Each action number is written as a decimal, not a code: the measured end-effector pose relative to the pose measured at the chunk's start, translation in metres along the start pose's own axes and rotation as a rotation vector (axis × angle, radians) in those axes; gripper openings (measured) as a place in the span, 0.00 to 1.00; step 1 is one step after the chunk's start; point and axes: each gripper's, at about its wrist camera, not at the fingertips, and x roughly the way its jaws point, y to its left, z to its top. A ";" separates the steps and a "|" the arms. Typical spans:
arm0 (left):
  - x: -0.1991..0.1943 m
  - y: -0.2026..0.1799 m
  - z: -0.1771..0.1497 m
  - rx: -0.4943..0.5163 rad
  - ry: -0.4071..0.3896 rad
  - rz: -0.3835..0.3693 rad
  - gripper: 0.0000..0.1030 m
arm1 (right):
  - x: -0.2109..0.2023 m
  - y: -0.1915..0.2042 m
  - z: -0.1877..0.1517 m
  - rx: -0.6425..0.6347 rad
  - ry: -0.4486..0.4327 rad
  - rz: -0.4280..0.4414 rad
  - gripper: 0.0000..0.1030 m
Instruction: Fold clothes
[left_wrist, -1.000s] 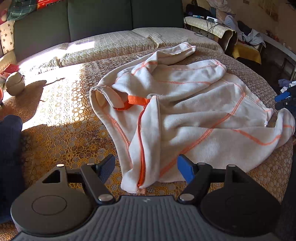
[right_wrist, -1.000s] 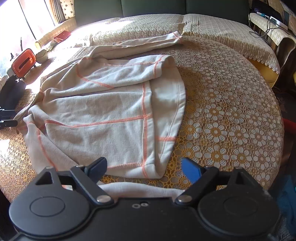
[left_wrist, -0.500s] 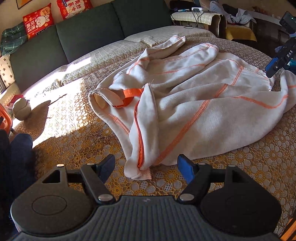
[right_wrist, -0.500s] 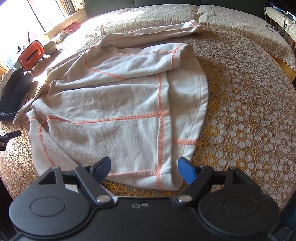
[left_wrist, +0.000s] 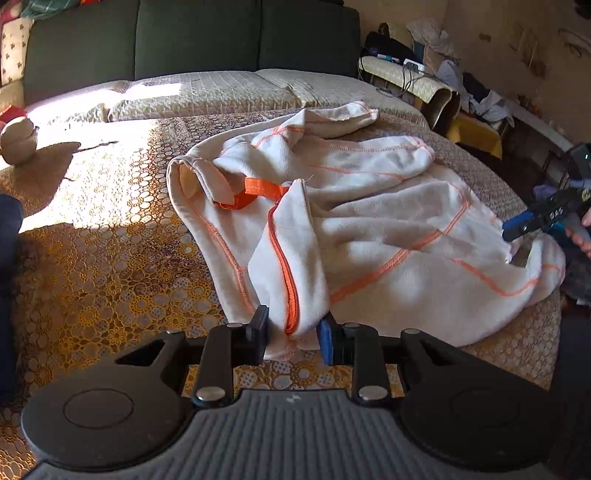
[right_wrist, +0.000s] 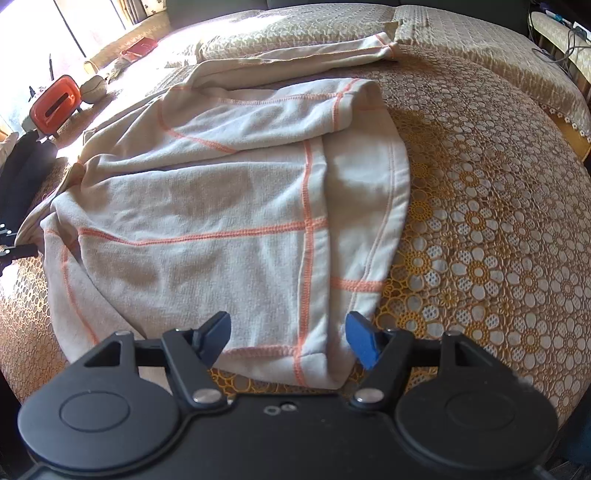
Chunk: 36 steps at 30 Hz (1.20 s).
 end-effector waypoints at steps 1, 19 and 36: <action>-0.002 0.004 0.004 -0.031 -0.008 -0.026 0.26 | 0.000 -0.002 0.000 0.010 0.000 0.012 1.00; -0.002 0.015 0.022 -0.077 -0.008 -0.092 0.26 | -0.041 0.011 -0.009 -0.007 -0.029 0.039 1.00; 0.002 0.026 0.017 -0.091 0.034 -0.094 0.26 | -0.007 -0.008 0.016 0.122 0.051 0.099 1.00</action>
